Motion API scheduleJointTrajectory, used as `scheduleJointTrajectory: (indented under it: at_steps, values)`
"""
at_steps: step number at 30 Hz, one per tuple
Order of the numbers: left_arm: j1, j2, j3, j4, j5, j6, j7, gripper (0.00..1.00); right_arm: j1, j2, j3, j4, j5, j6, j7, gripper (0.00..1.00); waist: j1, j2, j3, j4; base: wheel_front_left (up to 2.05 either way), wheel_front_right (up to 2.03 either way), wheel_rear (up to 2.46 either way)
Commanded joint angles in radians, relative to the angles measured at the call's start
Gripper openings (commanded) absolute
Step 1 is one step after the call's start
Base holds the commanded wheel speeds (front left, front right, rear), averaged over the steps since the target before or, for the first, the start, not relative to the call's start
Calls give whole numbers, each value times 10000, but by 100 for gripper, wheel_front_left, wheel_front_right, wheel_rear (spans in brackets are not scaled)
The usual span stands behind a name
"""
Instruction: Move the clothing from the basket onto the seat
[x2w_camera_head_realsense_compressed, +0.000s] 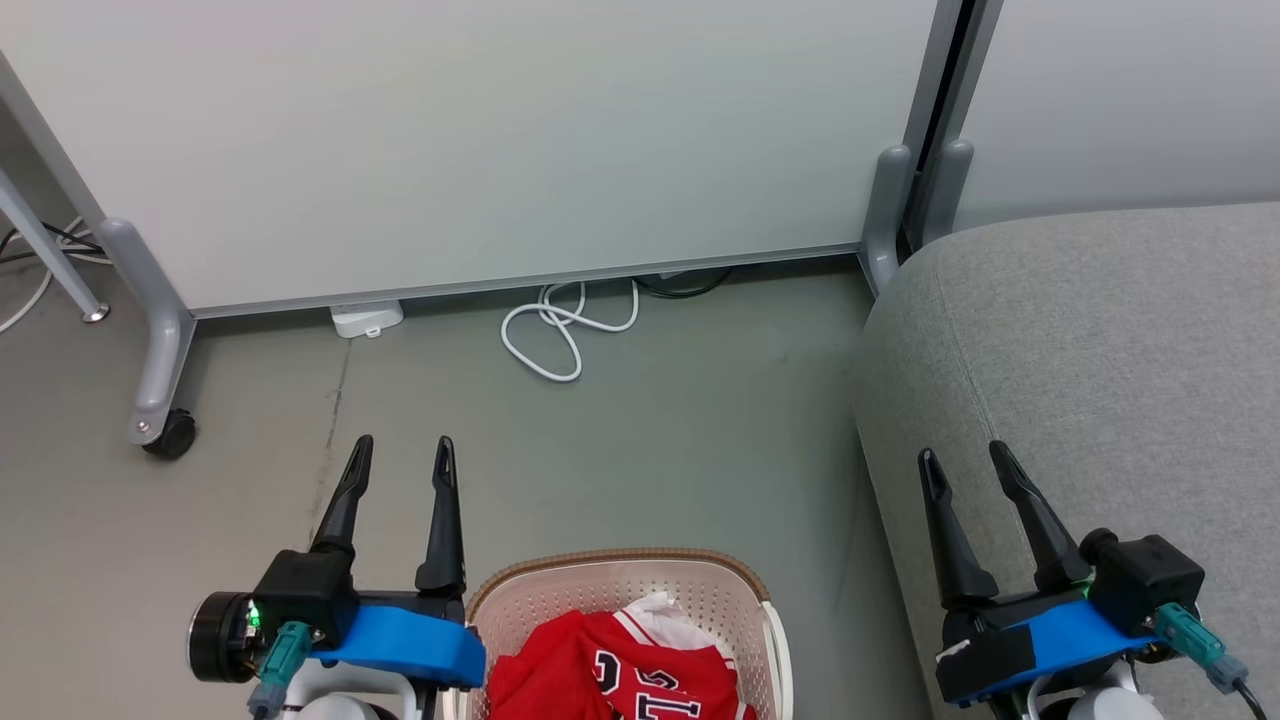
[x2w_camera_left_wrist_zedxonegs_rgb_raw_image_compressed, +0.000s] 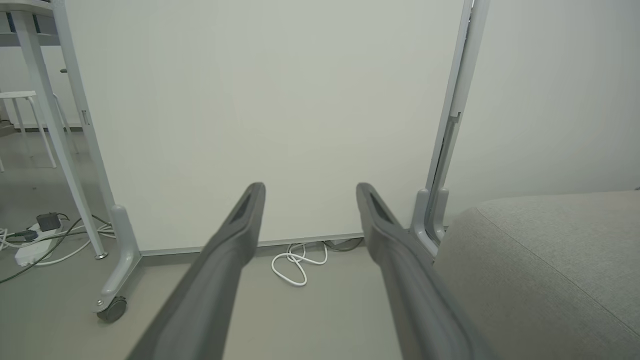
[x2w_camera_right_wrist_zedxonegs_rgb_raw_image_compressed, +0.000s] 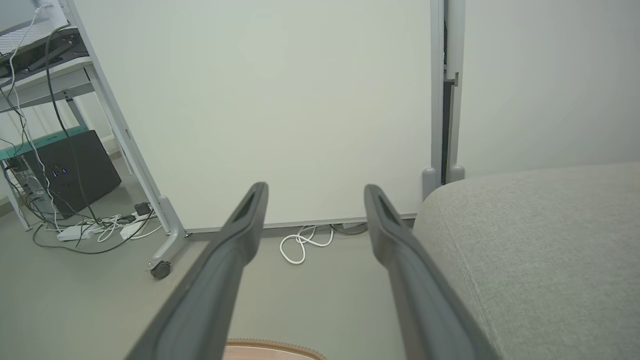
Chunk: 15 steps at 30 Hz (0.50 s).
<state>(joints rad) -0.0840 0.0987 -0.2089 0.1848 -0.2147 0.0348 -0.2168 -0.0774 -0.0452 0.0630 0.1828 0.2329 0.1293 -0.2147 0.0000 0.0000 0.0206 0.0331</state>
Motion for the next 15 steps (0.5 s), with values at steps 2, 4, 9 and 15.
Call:
scheduleJointTrajectory:
  at_steps: [2, 4, 9, 15]
  values:
    - [-136, 71, -63, -36, 320, 49, -105, 100, -159, -73, 28, -39, -305, 20, -125, 100, 0, 0, 22, -9, 0, 0, 0]
    - [-147, 66, -87, -30, 473, 62, -161, 100, -150, -74, 29, -31, -476, 21, -184, 100, 0, 0, 39, -12, 0, 0, 0]
    - [-184, 50, -151, 11, 862, 70, -253, 100, -165, -77, -1, -10, -845, 22, -268, 100, 0, 0, 77, -13, 0, 0, 0]
    - [-256, 30, -236, 101, 1221, -92, -350, 100, -191, -77, -2, -3, -1261, 23, -381, 100, 0, 0, 133, 23, 0, 0, 0]
